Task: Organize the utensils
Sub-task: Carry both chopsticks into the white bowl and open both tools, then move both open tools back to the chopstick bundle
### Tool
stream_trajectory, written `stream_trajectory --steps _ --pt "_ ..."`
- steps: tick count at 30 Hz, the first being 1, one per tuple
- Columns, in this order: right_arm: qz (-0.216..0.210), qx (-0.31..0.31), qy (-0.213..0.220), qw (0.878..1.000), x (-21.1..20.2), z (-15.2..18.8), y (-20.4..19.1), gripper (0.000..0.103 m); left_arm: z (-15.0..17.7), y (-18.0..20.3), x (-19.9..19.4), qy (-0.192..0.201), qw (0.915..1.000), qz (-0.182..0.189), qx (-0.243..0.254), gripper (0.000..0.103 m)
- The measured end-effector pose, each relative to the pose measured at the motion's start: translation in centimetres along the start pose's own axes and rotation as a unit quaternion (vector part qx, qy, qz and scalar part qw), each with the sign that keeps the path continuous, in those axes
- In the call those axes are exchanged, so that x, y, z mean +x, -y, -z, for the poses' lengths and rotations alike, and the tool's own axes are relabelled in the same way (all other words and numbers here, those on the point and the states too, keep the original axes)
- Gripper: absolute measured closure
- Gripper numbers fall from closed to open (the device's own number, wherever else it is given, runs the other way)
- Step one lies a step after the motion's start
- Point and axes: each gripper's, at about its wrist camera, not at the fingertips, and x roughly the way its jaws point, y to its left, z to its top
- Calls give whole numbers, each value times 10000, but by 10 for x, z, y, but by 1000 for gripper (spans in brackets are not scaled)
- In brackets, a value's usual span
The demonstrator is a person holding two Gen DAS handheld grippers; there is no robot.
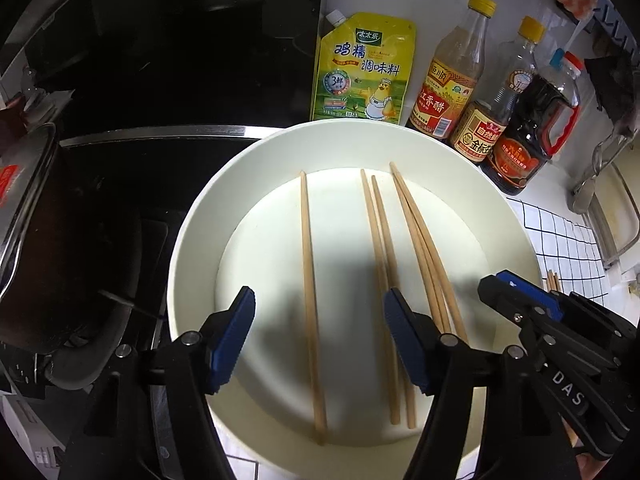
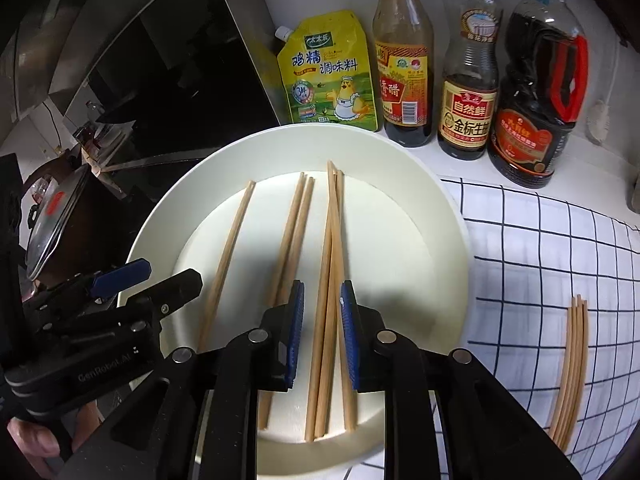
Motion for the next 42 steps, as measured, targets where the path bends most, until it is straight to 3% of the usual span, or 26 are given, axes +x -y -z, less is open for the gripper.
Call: stream_trajectory --steps 7,20,31,42 --pt "-2 16 85 10000 -19 12 5 82 9 4 -19 116 9999 -26 -18 27" --pt "57 18 286 9996 -70 40 24 77 31 33 -56 327 9994 -43 120 22" --pt "232 108 472 9986 -116 66 60 70 52 80 -79 516 9982 98 306 16" --pt "438 330 604 9967 -148 97 107 65 75 133 -84 460 9974 247 506 9"
